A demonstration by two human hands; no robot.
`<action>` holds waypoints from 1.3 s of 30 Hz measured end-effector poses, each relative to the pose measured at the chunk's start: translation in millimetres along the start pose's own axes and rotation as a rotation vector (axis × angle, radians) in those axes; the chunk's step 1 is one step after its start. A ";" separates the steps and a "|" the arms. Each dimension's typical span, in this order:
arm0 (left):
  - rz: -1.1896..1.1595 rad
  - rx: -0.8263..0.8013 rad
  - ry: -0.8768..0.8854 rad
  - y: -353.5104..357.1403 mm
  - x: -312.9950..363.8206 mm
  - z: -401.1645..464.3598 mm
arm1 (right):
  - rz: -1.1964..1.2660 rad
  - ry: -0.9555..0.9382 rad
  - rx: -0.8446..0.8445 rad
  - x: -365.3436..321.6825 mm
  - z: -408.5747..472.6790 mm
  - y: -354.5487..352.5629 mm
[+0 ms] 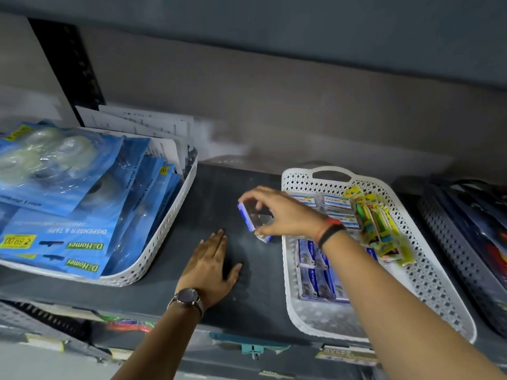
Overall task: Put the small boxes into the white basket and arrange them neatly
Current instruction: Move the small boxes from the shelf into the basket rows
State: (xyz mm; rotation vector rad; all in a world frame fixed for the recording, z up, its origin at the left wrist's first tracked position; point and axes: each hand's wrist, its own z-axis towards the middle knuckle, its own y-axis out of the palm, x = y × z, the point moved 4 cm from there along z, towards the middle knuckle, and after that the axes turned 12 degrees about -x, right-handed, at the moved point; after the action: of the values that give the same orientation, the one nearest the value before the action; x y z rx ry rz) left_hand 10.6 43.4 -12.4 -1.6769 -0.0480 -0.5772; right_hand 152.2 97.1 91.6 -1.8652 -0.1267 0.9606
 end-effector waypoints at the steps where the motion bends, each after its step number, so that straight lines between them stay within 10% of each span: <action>1: -0.003 0.005 0.001 -0.4 -0.3 0.0 | 0.138 -0.032 0.038 -1.0 -12.3 -6.5; 9: 0.024 0.001 -0.015 -0.9 -2.0 1.1 | 0.679 -0.013 0.172 15.0 -88.7 -17.1; 39: 0.070 -0.006 -0.055 0.2 -0.4 2.3 | 0.153 0.570 0.052 84.5 -112.2 22.5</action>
State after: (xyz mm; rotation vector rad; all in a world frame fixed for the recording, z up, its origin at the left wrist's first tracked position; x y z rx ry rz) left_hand 11.1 45.5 -13.0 -1.6932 -0.0274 -0.4787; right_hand 277.0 44.8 47.7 -2.0477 0.3845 0.4929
